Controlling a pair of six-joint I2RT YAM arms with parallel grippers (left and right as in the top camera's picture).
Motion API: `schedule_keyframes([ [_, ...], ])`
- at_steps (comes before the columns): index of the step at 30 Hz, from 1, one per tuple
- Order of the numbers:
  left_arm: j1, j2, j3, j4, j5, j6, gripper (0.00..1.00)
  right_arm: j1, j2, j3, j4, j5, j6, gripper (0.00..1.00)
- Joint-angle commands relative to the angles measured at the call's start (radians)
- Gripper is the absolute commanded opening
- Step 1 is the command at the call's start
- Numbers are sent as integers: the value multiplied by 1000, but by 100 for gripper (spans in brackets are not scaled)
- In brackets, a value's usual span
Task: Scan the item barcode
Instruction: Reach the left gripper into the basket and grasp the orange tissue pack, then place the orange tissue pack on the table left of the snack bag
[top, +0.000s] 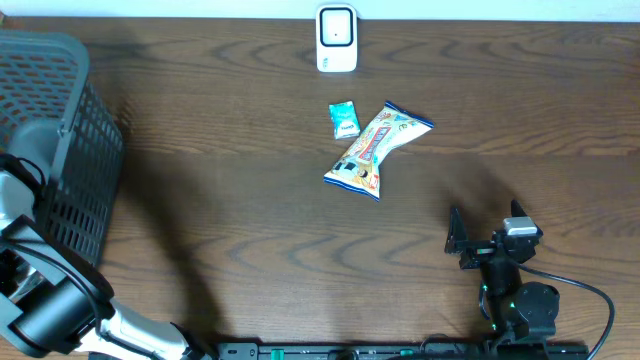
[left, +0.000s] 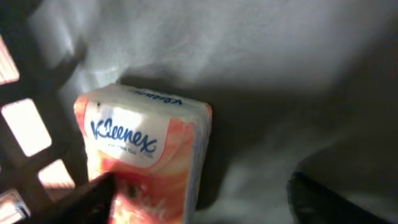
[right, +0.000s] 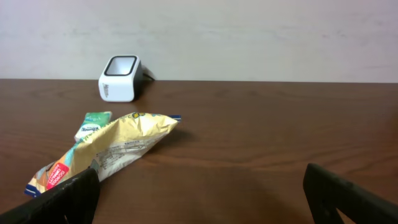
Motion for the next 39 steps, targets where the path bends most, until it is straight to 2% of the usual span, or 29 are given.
schedule_keyframes([
  [1,5,13,-18,2,-14,-5,58,10,-6,-2,-4,5,-5,99],
  [2,5,13,-18,2,-14,-5,53,10,-6,-2,-4,5,-5,99],
  [5,5,12,-18,-2,-3,-5,28,10,-6,-2,-4,5,-5,99],
  [7,5,8,-14,-2,21,-5,8,10,-6,-2,-4,5,-5,99],
  [16,5,-129,124,-20,175,-5,7,10,-6,-2,-4,5,-5,99],
  [20,5,-280,199,17,241,-6,7,10,-6,-2,-4,5,-5,99],
  [25,5,-534,216,158,306,-20,7,10,-6,-2,-4,5,-5,99],
  [31,-25,-846,216,281,532,-20,7,10,-6,-2,-4,5,-5,99],
  [34,-132,-908,216,329,656,-19,7,10,-6,-2,-4,5,-5,99],
  [36,-324,-908,216,358,744,24,8,10,-6,-2,-4,5,-5,99],
  [37,-476,-882,216,353,757,98,7,10,-6,-2,-4,5,-5,99],
  [39,-616,-845,216,336,757,191,7,10,-6,-2,-4,5,-5,99],
])
